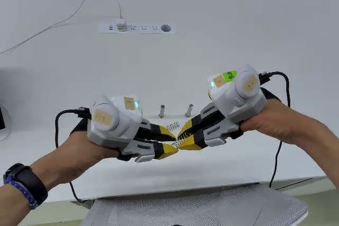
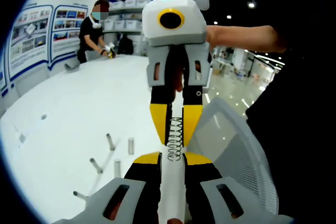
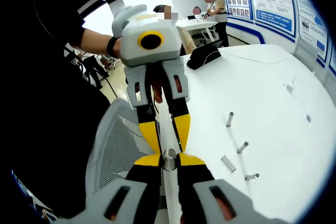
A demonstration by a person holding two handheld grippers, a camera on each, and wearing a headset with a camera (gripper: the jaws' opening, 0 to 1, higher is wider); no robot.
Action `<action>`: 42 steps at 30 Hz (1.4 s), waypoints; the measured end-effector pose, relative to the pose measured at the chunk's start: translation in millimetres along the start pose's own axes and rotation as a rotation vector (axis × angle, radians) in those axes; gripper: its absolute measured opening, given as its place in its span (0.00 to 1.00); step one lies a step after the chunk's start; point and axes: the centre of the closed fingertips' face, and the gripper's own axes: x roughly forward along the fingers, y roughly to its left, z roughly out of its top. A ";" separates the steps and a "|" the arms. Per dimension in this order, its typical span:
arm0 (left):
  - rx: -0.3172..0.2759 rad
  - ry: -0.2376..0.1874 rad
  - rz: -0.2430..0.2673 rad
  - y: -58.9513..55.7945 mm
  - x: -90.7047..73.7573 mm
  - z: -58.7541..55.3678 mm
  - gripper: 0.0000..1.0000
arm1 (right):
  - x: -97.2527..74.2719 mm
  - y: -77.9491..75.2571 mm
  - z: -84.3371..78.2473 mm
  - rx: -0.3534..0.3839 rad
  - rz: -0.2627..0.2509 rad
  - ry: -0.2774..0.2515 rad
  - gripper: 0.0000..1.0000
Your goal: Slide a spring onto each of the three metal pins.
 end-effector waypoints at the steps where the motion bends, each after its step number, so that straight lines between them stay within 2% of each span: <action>1: -0.011 -0.003 0.011 2.2 -2.0 -2.1 0.17 | -0.9 -1.7 -0.9 0.005 -0.007 -0.002 0.12; 12: -0.101 -0.009 0.123 18.5 -17.3 -27.6 0.26 | -3.7 -10.8 -15.8 0.045 -0.047 0.011 0.12; 20: -0.171 0.000 0.193 32.0 -23.7 -48.7 0.31 | 0.7 -16.7 -27.6 0.064 -0.058 0.044 0.12; 23: -0.186 0.018 0.240 40.5 -28.9 -58.7 0.37 | 3.4 -22.3 -30.0 0.071 -0.072 0.054 0.12; 29: -0.241 0.023 0.322 58.4 -42.8 -77.3 0.46 | 12.4 -32.2 -34.4 0.065 -0.082 0.093 0.12; 36: -0.305 0.030 0.413 74.0 -63.0 -99.1 0.55 | 23.9 -49.8 -30.9 0.059 -0.101 0.113 0.12; 42: -0.347 0.031 0.486 81.8 -76.4 -111.0 0.61 | 31.6 -64.4 -26.4 0.051 -0.110 0.133 0.12</action>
